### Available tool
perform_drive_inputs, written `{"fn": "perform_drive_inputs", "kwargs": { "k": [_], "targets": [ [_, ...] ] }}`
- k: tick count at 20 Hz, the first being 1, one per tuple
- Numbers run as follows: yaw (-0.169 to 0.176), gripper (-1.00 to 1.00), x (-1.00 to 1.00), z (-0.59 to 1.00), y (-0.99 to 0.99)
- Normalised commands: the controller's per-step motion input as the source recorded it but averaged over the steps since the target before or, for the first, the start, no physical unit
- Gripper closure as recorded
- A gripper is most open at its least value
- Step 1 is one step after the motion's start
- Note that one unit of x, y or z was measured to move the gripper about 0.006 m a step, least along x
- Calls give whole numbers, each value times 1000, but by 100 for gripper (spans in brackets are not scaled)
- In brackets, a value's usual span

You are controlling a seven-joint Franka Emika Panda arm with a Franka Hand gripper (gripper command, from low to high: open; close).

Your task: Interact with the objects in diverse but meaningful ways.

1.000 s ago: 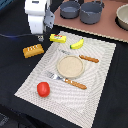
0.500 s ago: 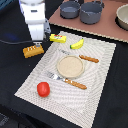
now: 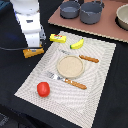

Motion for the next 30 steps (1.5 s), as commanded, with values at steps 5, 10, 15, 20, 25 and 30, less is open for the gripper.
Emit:
{"fn": "perform_drive_inputs", "kwargs": {
  "k": [5, 10, 15, 20, 25, 30],
  "targets": [
    [46, -100, -383, -363, -5],
    [52, -100, -391, -348, 0],
    [54, -100, -398, -358, -7],
    [55, 100, -444, -357, -49],
    [55, 100, -430, -325, -82],
    [53, 100, -359, -283, -54]
  ]
}}
